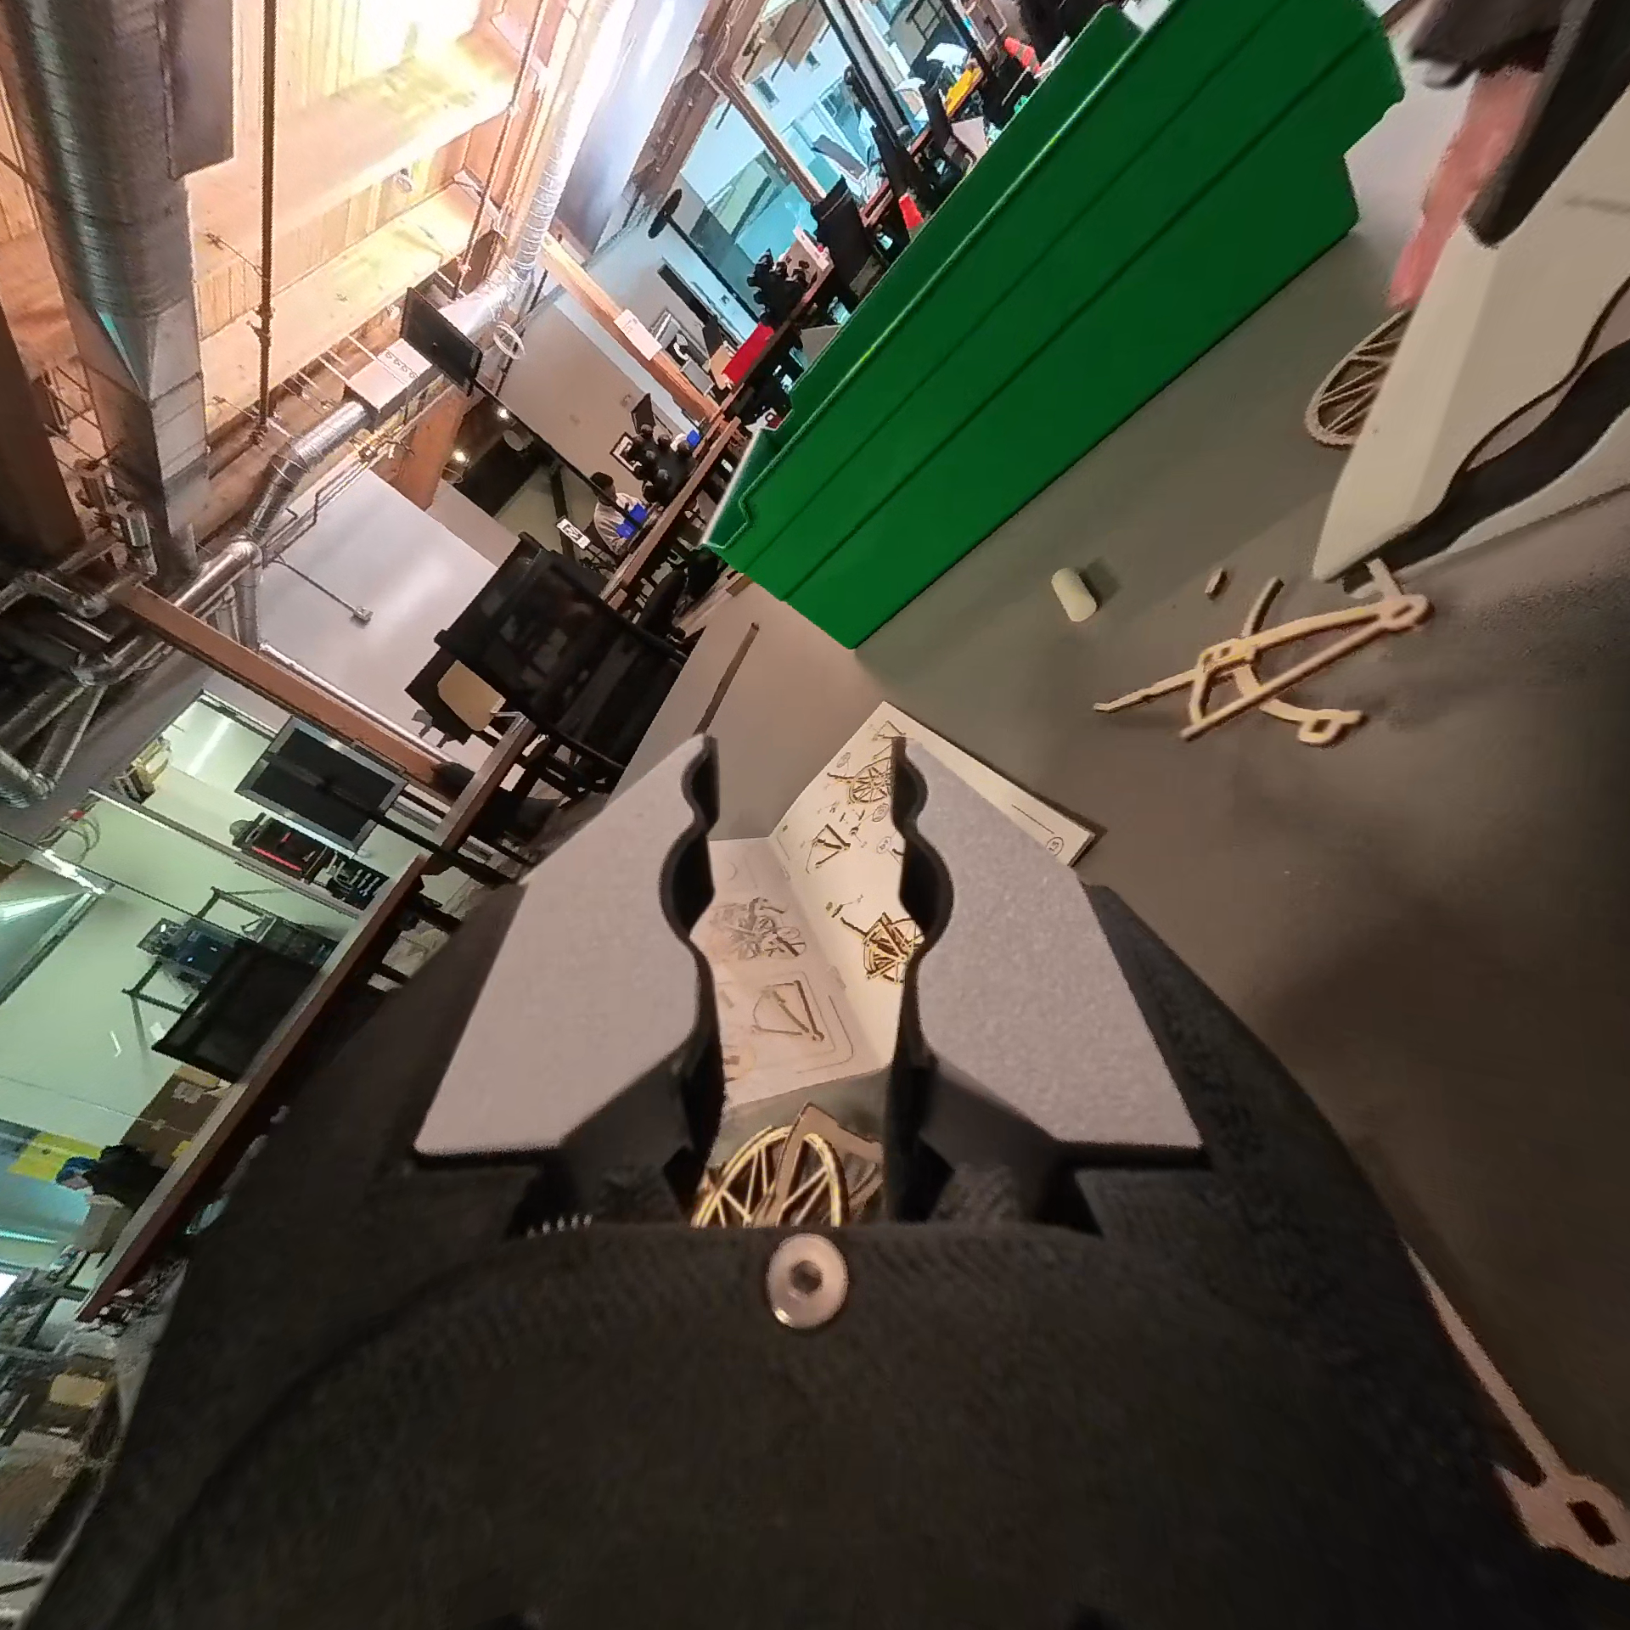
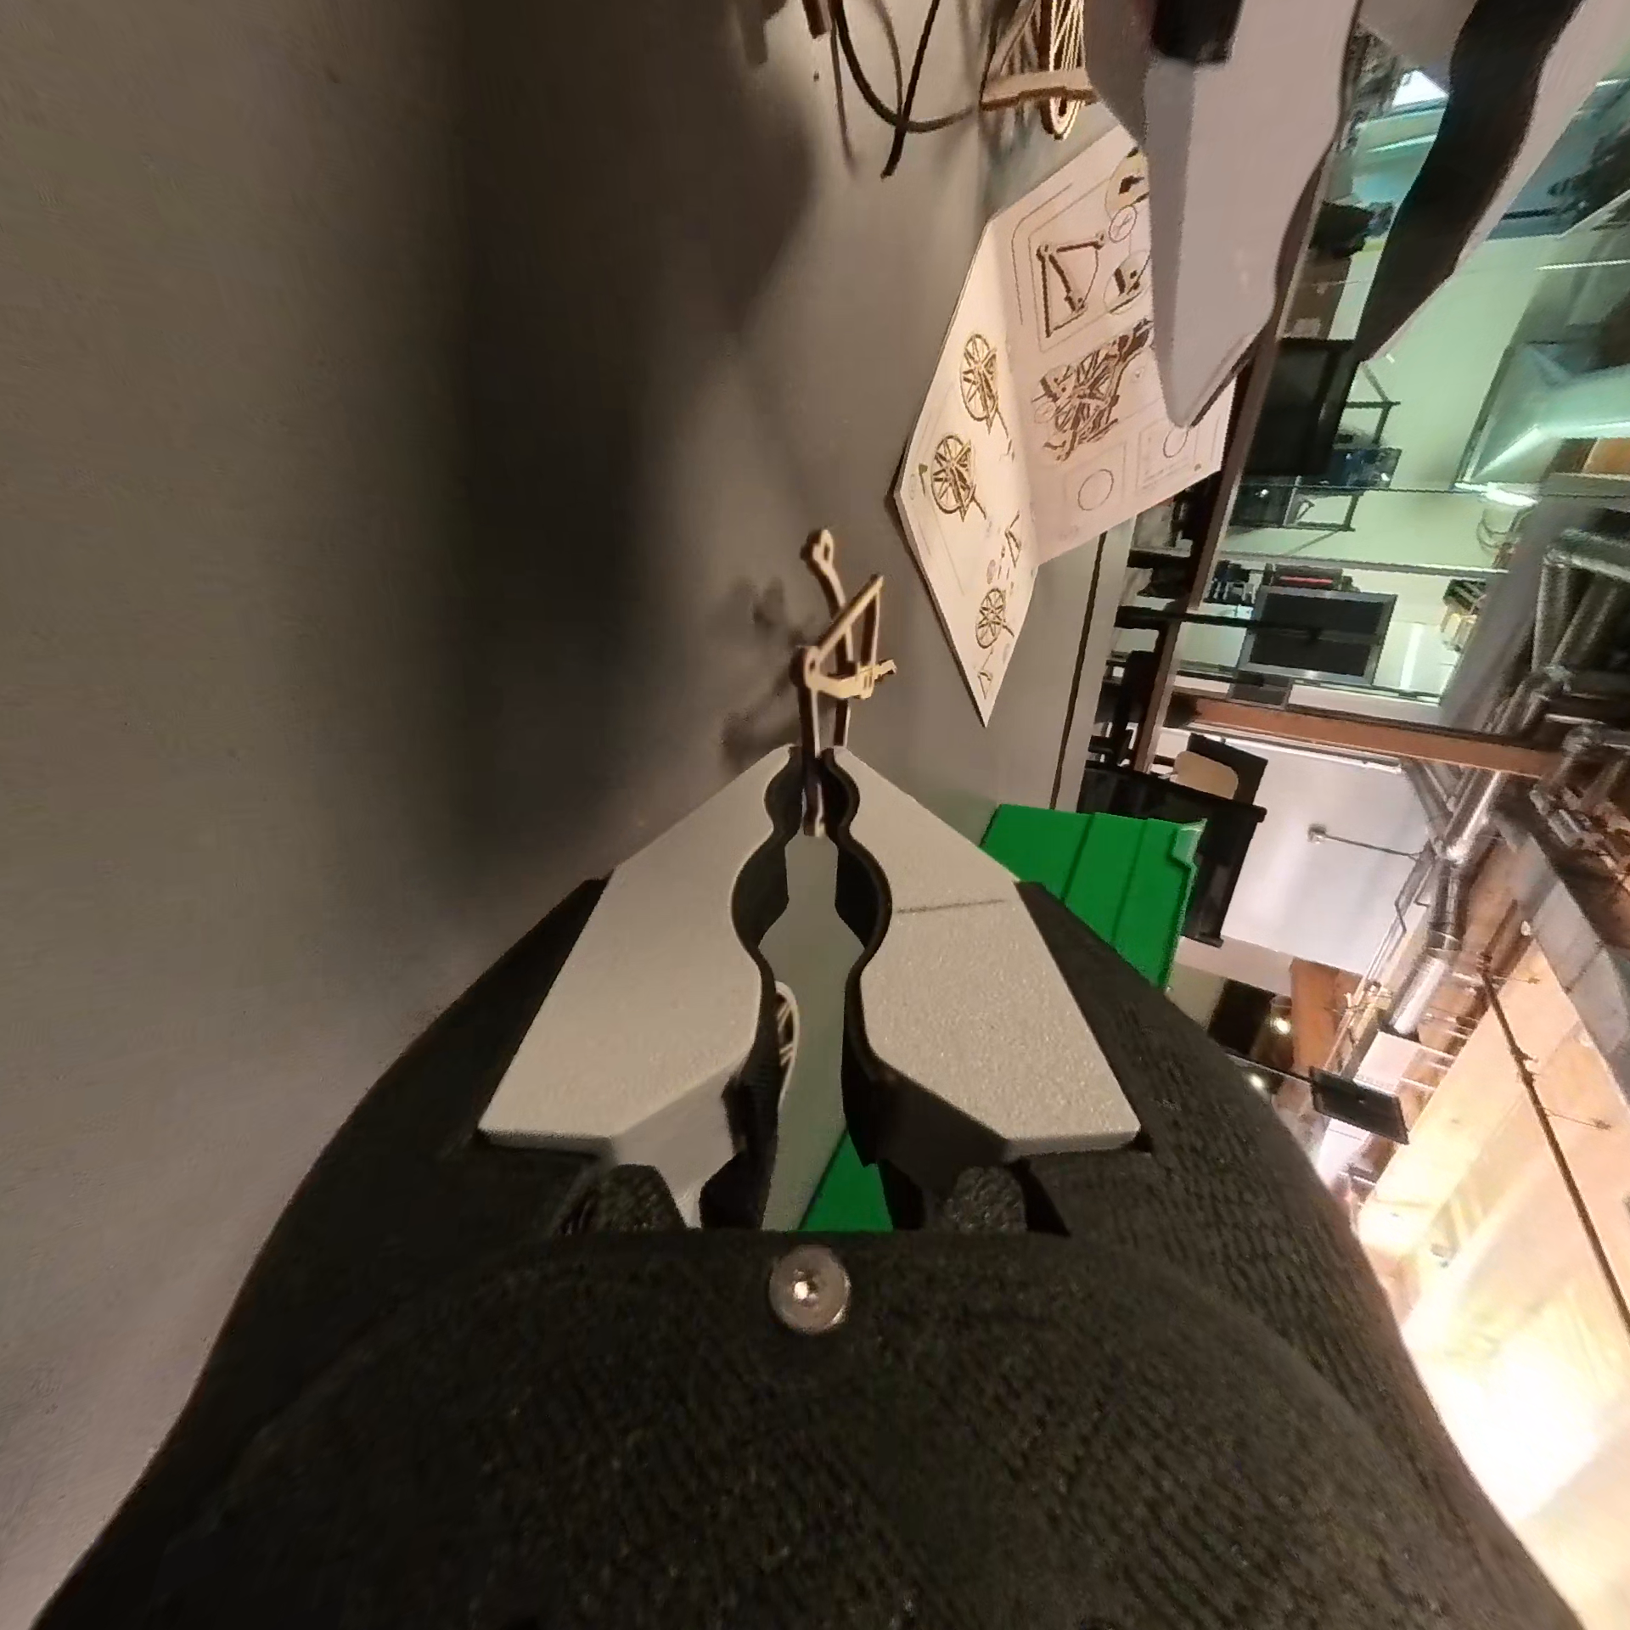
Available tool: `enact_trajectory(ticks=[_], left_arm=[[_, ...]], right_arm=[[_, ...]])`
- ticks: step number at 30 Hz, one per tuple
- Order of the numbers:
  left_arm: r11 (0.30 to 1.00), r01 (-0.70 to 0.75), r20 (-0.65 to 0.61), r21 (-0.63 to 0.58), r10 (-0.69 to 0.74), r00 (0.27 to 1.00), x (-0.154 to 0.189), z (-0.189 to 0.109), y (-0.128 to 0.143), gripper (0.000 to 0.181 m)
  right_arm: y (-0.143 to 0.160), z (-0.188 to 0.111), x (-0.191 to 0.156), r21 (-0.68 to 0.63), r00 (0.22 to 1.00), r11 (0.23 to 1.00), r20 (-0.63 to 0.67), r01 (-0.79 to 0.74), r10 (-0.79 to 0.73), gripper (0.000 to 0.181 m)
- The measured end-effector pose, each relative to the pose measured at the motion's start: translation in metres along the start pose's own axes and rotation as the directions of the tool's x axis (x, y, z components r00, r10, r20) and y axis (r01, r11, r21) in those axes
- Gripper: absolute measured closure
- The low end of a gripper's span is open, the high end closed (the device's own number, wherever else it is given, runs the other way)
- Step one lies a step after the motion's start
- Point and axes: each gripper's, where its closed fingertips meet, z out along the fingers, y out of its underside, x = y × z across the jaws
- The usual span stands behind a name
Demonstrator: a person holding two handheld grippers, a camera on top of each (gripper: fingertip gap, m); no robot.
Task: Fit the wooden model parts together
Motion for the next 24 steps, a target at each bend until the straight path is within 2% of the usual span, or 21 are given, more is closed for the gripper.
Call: enact_trajectory(ticks=[5, 8, 12, 14, 16, 19, 21, 24], left_arm=[[1.000, 0.005, -0.014, -0.002, -0.005, 1.000, 0.002, 0.000, 0.001, 0.144], [1.000, 0.001, -0.016, -0.001, -0.001, 1.000, 0.003, 0.000, 0.001, 0.145], [1.000, 0.006, -0.015, 0.000, -0.006, 1.000, 0.003, 0.000, 0.001, 0.146], [1.000, 0.017, -0.008, 0.007, -0.017, 1.000, 0.001, 0.000, -0.001, 0.146], [0.999, 0.032, 0.006, 0.025, -0.032, 0.999, -0.002, -0.002, -0.003, 0.148], [0.997, 0.059, 0.015, 0.047, -0.060, 0.998, -0.006, -0.004, -0.005, 0.149], [0.995, 0.080, 0.015, 0.052, -0.081, 0.997, -0.008, -0.004, -0.005, 0.150], [0.993, 0.102, 0.011, 0.058, -0.103, 0.995, -0.009, -0.004, -0.004, 0.150]], right_arm=[[-0.006, -0.003, -0.004, 0.038, 0.995, 0.996, 0.058, -0.083, 0.080, 0.170], [-0.009, -0.011, -0.003, 0.085, 0.955, 0.959, 0.150, -0.270, 0.255, 0.155], [-0.011, -0.024, -0.006, 0.116, 0.780, 0.802, 0.353, -0.585, 0.518, 0.139], [-0.006, -0.027, 0.003, 0.147, 0.697, 0.702, 0.371, -0.697, 0.614, 0.137], [0.003, -0.027, 0.018, 0.196, 0.629, 0.602, 0.346, -0.774, 0.697, 0.138], [0.023, -0.022, 0.045, 0.299, 0.560, 0.491, 0.225, -0.818, 0.797, 0.139], [0.037, -0.020, 0.058, 0.373, 0.528, 0.453, 0.128, -0.810, 0.839, 0.141], [0.047, -0.021, 0.071, 0.439, 0.521, 0.462, 0.016, -0.771, 0.853, 0.146]])
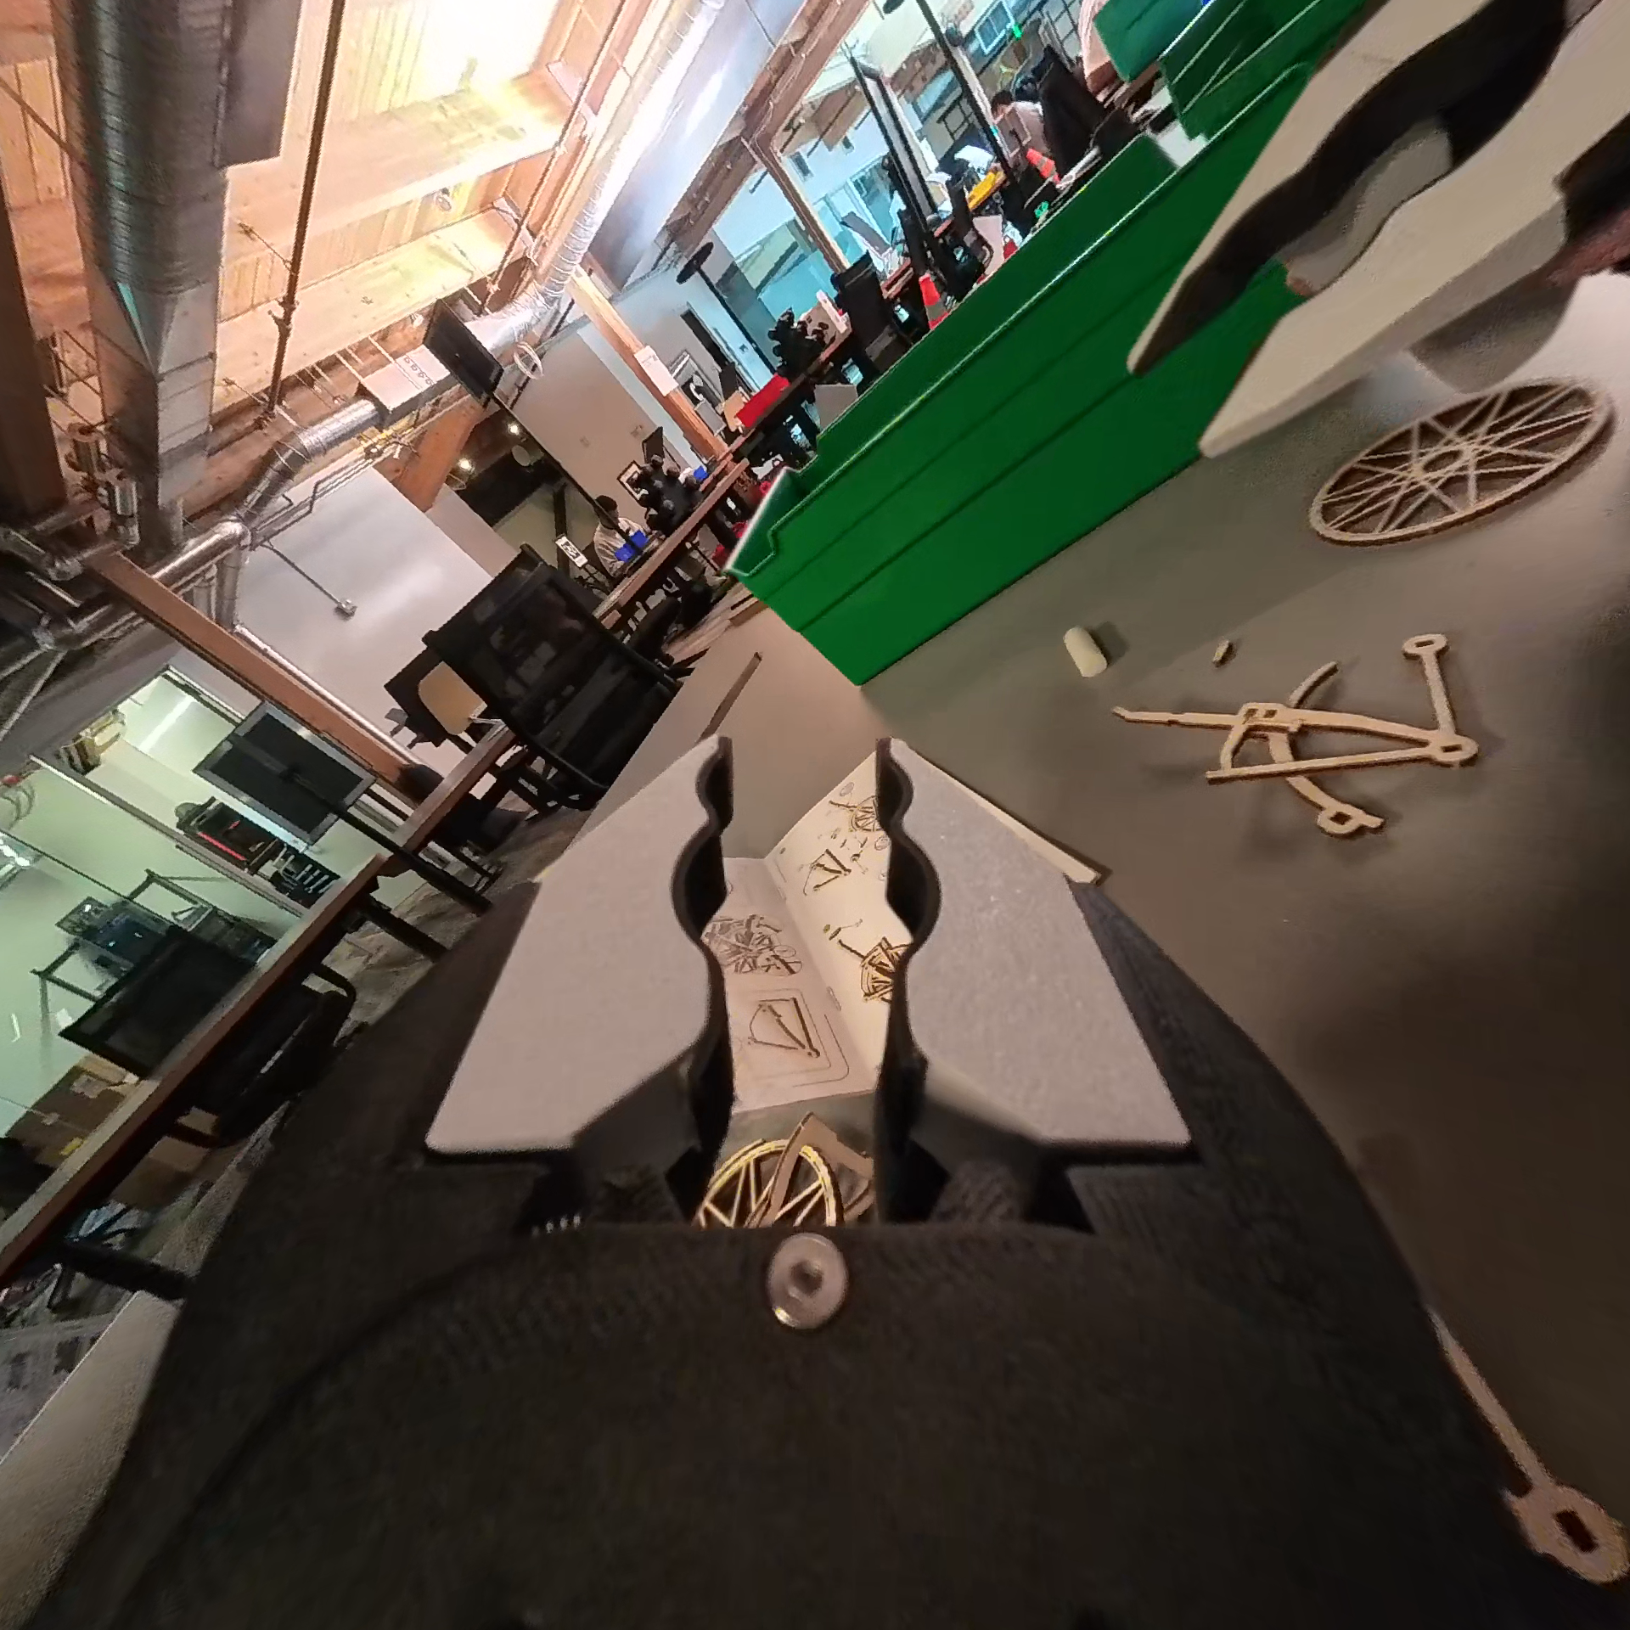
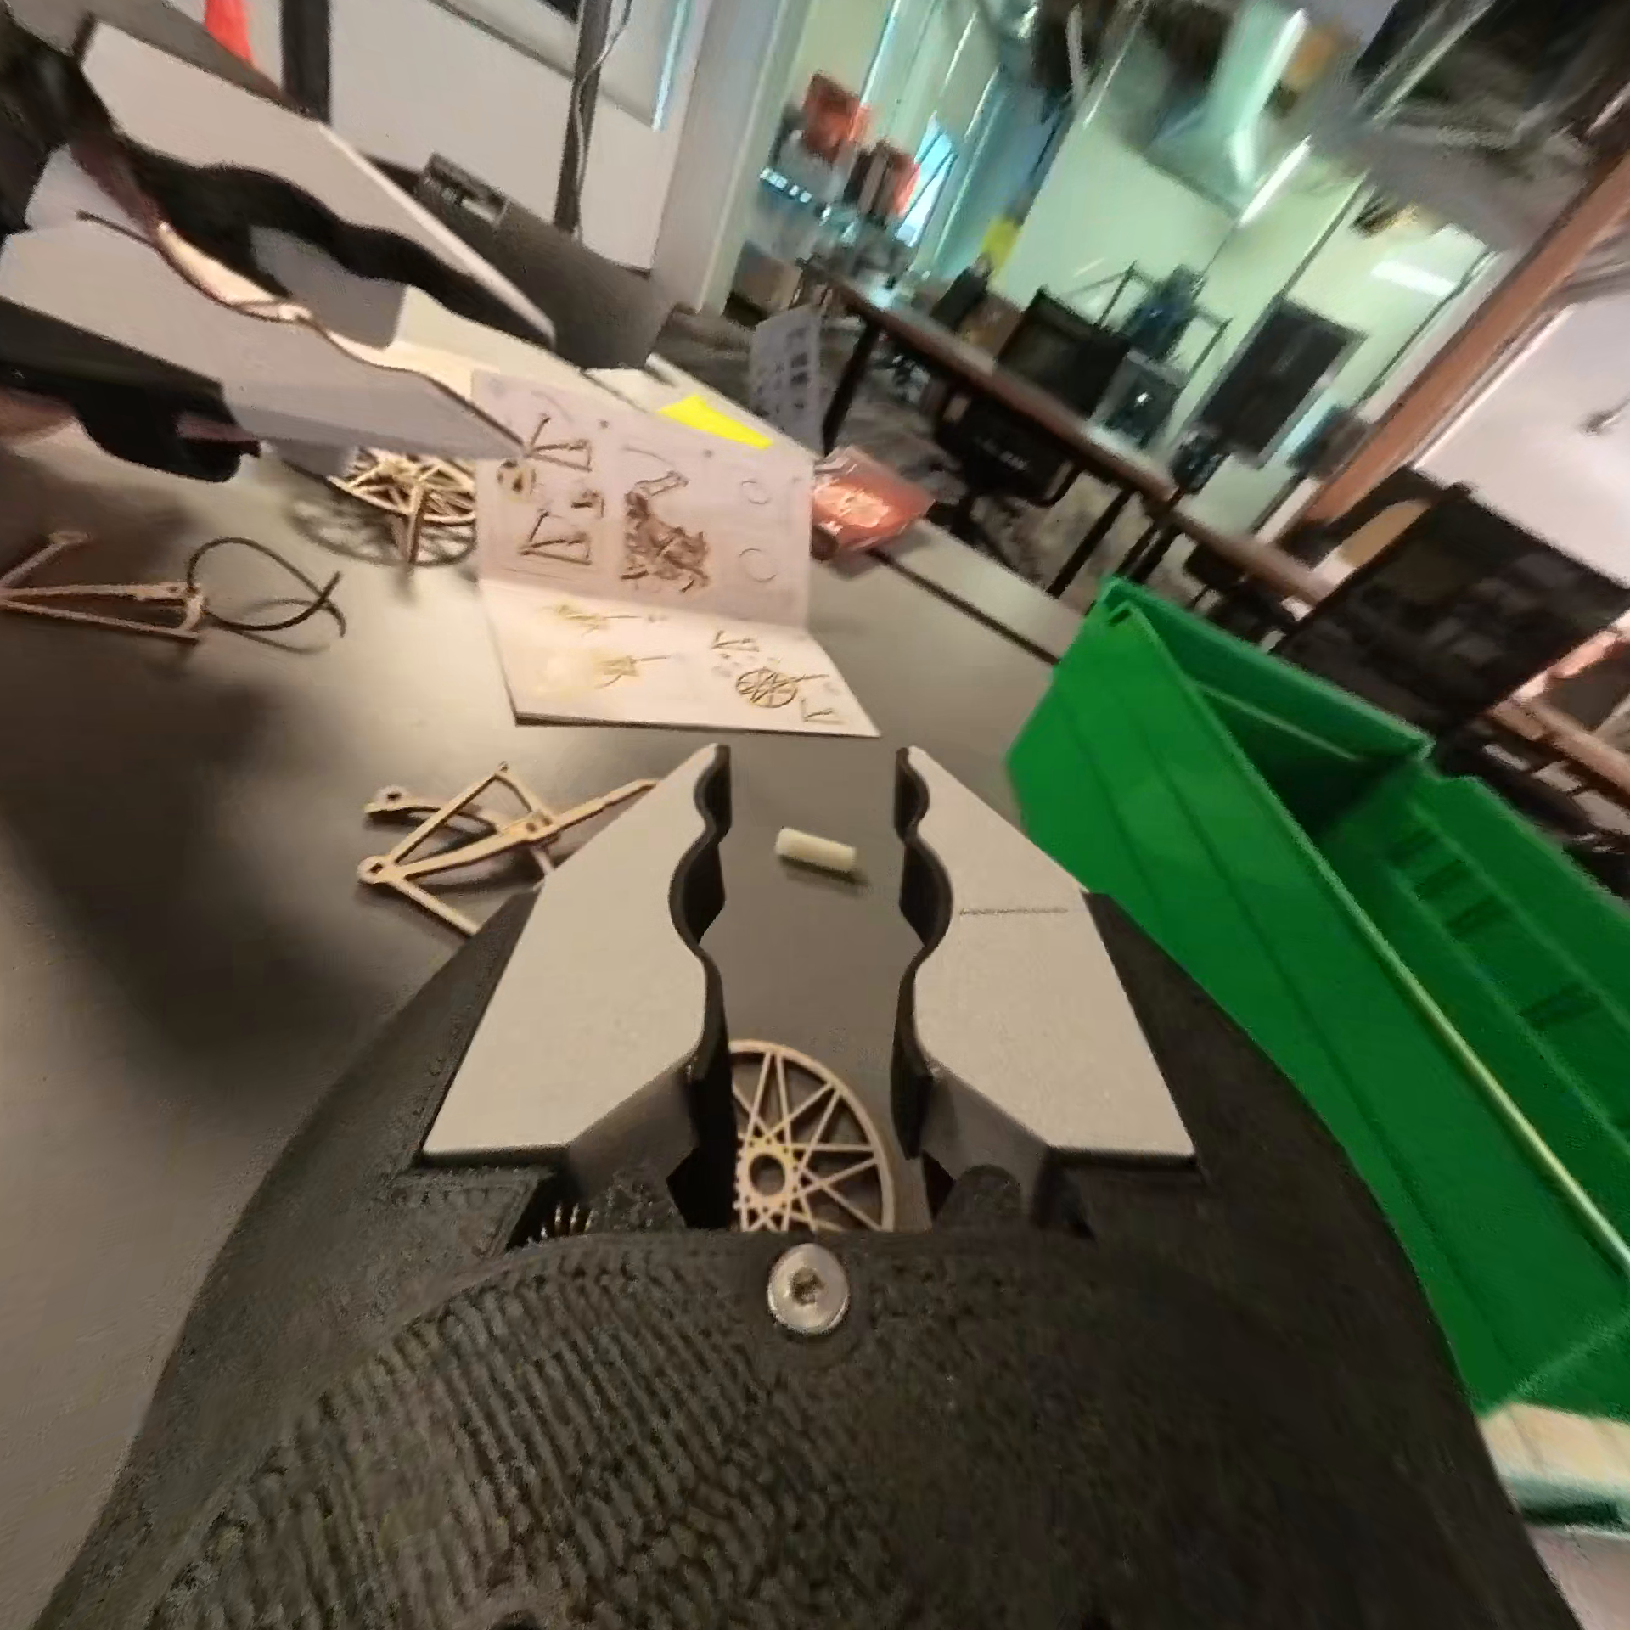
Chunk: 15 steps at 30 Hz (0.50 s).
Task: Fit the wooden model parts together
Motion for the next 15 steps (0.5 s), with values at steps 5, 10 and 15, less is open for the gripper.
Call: enact_trajectory(ticks=[5, 10, 15], left_arm=[[1.000, 0.001, -0.014, -0.005, -0.001, 1.000, 0.002, 0.001, 0.003, 0.150], [1.000, 0.011, -0.038, -0.004, -0.011, 0.999, 0.006, 0.002, 0.003, 0.150], [1.000, 0.015, -0.039, 0.005, -0.015, 0.999, 0.006, 0.001, 0.002, 0.151]], right_arm=[[0.000, 0.000, -0.019, -0.036, 0.989, 0.999, 0.144, -0.023, 0.028, 0.148], [0.028, -0.013, -0.077, -0.342, 0.853, 0.940, 0.490, -0.004, 0.182, 0.145], [0.023, -0.008, -0.095, -0.410, 0.832, 0.912, 0.515, 0.026, 0.208, 0.147]])
